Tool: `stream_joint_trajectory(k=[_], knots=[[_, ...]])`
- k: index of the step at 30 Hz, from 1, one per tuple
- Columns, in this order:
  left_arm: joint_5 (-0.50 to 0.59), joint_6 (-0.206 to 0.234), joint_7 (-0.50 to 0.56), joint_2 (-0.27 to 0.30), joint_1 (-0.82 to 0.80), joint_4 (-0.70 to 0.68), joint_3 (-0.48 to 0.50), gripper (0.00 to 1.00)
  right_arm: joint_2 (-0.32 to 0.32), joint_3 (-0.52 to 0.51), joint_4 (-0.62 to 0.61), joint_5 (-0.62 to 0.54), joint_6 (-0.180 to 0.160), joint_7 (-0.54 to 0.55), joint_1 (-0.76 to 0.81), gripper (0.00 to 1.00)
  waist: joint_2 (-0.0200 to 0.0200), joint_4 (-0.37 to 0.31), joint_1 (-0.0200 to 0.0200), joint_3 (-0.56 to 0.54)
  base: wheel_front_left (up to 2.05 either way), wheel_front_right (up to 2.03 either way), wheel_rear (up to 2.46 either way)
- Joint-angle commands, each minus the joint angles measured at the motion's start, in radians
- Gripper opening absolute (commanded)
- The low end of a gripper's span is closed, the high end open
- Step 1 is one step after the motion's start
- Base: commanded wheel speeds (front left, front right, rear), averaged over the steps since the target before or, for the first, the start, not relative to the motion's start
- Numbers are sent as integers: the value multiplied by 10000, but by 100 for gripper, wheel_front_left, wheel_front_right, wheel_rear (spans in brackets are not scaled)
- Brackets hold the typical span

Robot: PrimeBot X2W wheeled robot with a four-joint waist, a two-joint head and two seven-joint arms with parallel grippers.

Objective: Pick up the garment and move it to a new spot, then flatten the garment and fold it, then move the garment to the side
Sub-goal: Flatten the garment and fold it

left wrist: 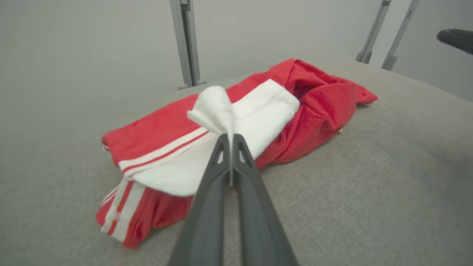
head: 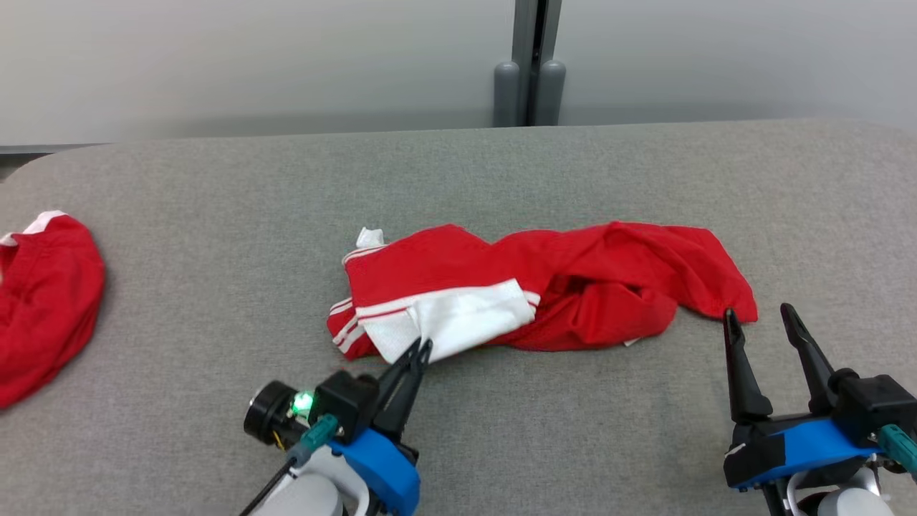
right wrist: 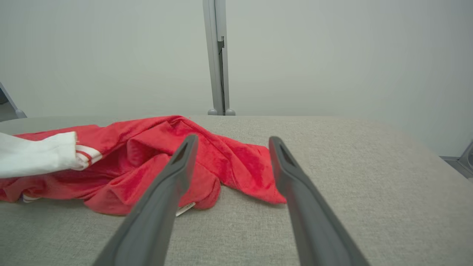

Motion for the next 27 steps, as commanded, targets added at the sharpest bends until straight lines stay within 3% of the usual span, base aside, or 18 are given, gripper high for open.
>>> stream_joint_trajectory(k=[1,7,16,20,21,22,27], knots=[[-86,113,18,121,252,-255,-39,0,-8,-5,-2,-85,1,37,128,100,0,74,1,-23,0,0,0],[-177,578,259,626,1508,-1214,-228,0,-9,-22,-9,-108,1,121,246,100,0,471,1,-252,0,0,0],[-466,1423,249,1603,2622,-1881,265,0,-11,-8,6,-32,1,195,489,100,0,729,1,-581,0,0,0],[-637,1568,234,1775,2957,-2056,362,0,-11,14,62,-1,1,198,620,100,0,786,1,-680,0,0,0],[-673,1596,228,1797,3010,-2098,375,33,-11,31,74,16,1,200,611,100,0,790,1,-698,0,0,0],[-719,1597,206,1799,3065,-2146,418,99,-11,45,71,32,1,205,603,100,0,791,1,-710,0,0,0],[-814,1745,11,1751,3010,-2540,941,100,-9,35,79,74,1,205,573,100,0,794,1,-701,0,0,0]])
